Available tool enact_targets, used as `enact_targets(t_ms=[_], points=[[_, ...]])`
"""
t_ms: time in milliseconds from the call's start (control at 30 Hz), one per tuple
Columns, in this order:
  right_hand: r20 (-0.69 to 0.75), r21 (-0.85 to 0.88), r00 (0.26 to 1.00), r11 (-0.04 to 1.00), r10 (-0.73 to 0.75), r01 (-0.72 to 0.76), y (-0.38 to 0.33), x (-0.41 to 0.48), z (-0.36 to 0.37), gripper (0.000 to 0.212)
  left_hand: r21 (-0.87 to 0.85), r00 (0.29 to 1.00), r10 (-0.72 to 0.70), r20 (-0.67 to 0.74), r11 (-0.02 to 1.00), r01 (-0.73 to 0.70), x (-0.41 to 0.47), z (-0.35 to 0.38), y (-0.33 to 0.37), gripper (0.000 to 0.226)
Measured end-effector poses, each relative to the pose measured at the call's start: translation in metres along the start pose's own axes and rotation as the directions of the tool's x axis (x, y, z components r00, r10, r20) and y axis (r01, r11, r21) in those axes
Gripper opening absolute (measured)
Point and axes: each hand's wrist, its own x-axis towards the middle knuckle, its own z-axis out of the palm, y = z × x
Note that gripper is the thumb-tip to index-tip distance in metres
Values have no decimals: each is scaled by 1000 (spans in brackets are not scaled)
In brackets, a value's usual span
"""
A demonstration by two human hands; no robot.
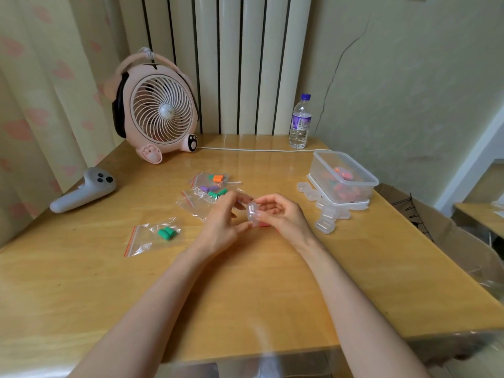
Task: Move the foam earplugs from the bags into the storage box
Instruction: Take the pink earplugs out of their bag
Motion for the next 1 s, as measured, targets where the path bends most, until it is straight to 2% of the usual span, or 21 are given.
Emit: enact_targets(t_ms=[167,367,467,567,667,700,767,833,900,1000], points=[[-10,-84,1000,996,1,-2,1,1,3,36,116,989,139,41,983,-143,-2,3,1,29],[-65,-141,997,990,-42,32,2,1,6,36,148,994,106,26,983,-109,-2,5,0,32],[-78,-89,996,995,-51,44,3,2,6,33,162,998,62,13,985,-63,-1,4,-3,34],[-61,-50,996,997,-70,67,0,0,3,26,256,1000,19,9,966,-20,-2,3,-6,38],[-31,20,997,998,-64,65,-1,0,1,23,300,999,-15,-50,953,29,-3,2,-4,31],[-65,-6,995,997,-75,75,1,1,0,23,299,997,-33,-69,953,52,-3,2,-3,30],[-159,-287,977,953,-143,93,9,4,-4,24,267,994,-87,-71,958,103,-2,-1,-3,33],[-141,-617,973,785,-184,59,16,7,-8,19,220,989,-140,-46,964,147,-1,-3,-3,37],[-82,-729,989,684,-122,24,19,7,-10,17,191,984,-173,-29,966,176,-1,-5,-3,41],[-36,-775,997,632,-71,17,22,7,-7,10,188,981,-192,-15,963,191,-1,-4,-2,47]])
